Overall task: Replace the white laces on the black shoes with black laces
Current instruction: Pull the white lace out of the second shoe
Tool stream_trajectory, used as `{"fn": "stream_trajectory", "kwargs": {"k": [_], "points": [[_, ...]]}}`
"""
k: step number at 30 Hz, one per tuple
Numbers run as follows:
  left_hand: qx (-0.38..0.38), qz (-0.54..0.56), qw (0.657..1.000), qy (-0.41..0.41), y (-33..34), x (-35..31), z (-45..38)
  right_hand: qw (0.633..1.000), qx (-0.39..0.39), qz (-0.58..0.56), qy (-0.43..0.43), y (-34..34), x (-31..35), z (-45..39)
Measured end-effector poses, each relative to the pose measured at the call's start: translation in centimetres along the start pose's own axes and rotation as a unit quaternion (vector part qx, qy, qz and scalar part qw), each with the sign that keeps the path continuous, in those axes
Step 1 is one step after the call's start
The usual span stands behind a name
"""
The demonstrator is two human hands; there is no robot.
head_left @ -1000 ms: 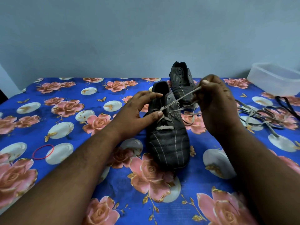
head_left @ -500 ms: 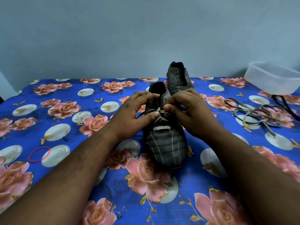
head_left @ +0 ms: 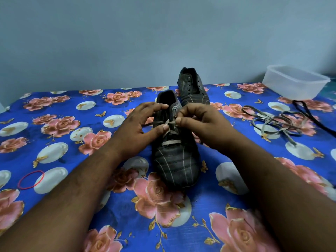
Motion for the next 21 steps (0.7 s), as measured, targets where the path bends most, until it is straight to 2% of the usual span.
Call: {"fn": "stream_trajectory", "kwargs": {"k": [3,5,6,7,9,11,14,18,21], "points": [[-0.004,0.003,1.000,-0.003,0.0,0.0,0.1,0.976,-0.020,-0.218,-0.020,-0.5,0.5,0.2],[-0.006,0.008,1.000,-0.005,0.0,-0.1,0.2,0.954,-0.054,-0.293,-0.023,-1.2,0.5,0.1],[-0.006,0.007,1.000,-0.007,0.0,-0.2,0.2,0.953,-0.067,-0.296,-0.012,-1.3,0.4,0.0],[-0.005,0.006,1.000,-0.010,0.0,-0.2,0.2,0.966,-0.085,-0.245,0.005,-1.5,0.0,0.1],[-0.003,-0.001,1.000,-0.011,0.0,-0.2,0.1,0.992,-0.123,-0.017,0.020,-1.7,-0.7,0.2],[-0.001,-0.004,1.000,-0.011,0.0,-0.2,0.1,0.976,-0.144,0.164,0.000,-1.4,-0.8,0.1],[0.000,-0.001,1.000,-0.012,0.0,-0.3,0.1,0.969,-0.120,0.211,-0.039,-0.5,-0.4,0.0],[0.000,-0.009,1.000,-0.010,0.0,-0.2,0.1,0.955,-0.084,0.283,-0.038,0.5,-0.4,-0.2],[-0.001,-0.016,1.000,-0.011,0.0,-0.2,0.1,0.956,-0.070,0.283,-0.031,0.4,-0.7,-0.4]]}}
Point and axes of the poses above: each hand's wrist, its own z-axis away from the middle knuckle, its own y-axis out of the palm, x = y × z, the point moved 3 cm from there along -z, towards the middle knuckle, and after that the axes turned 10 degrees about x, right-handed, at the moved point
